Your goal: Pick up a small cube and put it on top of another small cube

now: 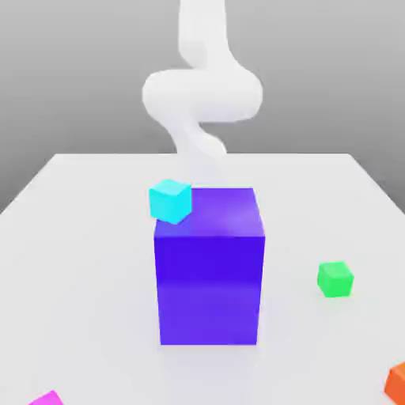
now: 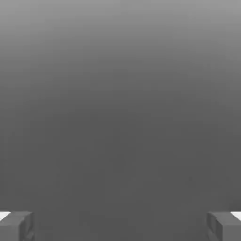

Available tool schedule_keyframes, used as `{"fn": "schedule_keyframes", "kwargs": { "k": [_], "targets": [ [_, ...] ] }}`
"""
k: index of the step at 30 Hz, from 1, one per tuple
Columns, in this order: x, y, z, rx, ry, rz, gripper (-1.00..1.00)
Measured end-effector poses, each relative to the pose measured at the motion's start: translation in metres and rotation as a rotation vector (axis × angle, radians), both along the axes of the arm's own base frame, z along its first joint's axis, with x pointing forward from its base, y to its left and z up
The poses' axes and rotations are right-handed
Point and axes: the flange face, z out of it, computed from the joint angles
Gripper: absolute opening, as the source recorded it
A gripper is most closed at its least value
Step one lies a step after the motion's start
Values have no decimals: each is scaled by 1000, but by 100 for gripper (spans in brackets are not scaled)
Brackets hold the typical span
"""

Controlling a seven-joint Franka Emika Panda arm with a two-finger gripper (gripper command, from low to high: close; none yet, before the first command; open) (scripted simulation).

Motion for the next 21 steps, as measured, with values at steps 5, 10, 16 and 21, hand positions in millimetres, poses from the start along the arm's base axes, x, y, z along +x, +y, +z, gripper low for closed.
{"fn": "schedule_keyframes", "kwargs": {
  "k": [5,10,16,21],
  "targets": [
    [60,-26,-58,51,117,-111,0],
    [108,-57,-124,100,228,-222,0],
    [149,-98,-215,159,359,-361,0],
    [167,-137,-299,209,465,-489,0]
  ]
}}
